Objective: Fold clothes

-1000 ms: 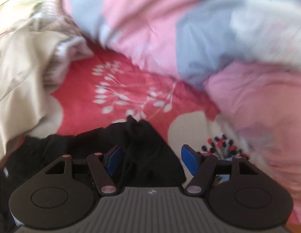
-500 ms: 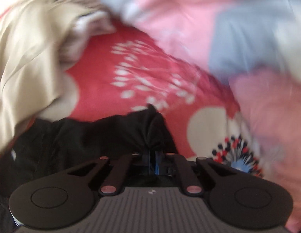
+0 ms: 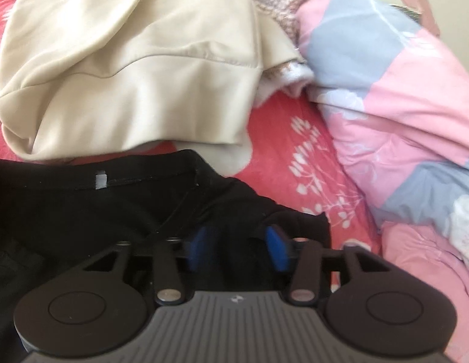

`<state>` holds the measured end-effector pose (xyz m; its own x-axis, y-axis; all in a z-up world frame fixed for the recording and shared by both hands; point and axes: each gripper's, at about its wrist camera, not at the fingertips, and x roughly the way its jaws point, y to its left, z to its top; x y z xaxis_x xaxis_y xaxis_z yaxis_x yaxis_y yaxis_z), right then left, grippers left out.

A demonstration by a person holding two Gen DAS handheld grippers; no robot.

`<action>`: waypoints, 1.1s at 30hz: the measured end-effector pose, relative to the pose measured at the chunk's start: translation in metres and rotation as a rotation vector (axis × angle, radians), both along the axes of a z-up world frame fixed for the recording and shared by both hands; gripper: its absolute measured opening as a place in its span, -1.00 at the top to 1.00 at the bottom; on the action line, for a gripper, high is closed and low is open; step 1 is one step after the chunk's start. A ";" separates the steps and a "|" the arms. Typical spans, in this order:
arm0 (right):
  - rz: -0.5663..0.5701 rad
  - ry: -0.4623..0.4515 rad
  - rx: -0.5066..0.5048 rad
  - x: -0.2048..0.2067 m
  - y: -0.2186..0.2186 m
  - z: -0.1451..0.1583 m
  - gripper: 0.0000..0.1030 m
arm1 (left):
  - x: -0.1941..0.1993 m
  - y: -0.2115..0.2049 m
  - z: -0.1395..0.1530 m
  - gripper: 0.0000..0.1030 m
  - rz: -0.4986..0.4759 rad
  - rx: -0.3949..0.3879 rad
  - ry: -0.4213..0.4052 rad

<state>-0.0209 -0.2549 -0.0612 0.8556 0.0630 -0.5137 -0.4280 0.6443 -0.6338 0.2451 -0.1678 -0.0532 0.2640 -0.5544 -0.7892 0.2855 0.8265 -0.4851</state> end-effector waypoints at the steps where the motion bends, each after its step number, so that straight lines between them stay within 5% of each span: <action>1: -0.012 0.004 0.009 0.001 -0.001 0.001 0.82 | -0.001 0.001 0.001 -0.18 -0.009 -0.010 -0.011; 6: -0.063 0.005 0.065 0.007 -0.007 0.007 0.73 | 0.001 -0.012 -0.001 -0.28 -0.034 -0.009 -0.037; 9: -0.088 0.010 0.114 0.014 -0.009 0.009 0.45 | 0.004 -0.022 -0.007 -0.28 -0.042 0.000 -0.032; 14: -0.107 0.067 0.153 0.032 -0.008 -0.002 0.45 | 0.002 -0.037 -0.018 -0.05 -0.065 0.029 -0.012; 16: -0.127 0.095 0.176 0.039 -0.011 -0.007 0.50 | 0.000 -0.041 -0.022 0.10 -0.078 0.053 -0.009; 19: -0.169 0.120 0.242 0.044 -0.019 -0.008 0.85 | -0.005 -0.042 -0.024 0.50 -0.077 0.071 -0.021; 23: -0.191 0.100 0.289 0.043 -0.027 -0.001 0.93 | -0.008 -0.034 -0.018 0.89 -0.032 0.035 -0.033; 29: -0.148 0.031 0.387 0.020 -0.036 0.042 0.93 | -0.024 -0.009 0.022 0.90 0.028 -0.026 -0.087; 33: -0.049 0.029 0.349 0.004 -0.018 0.050 0.94 | -0.036 0.011 0.029 0.90 0.043 0.063 -0.121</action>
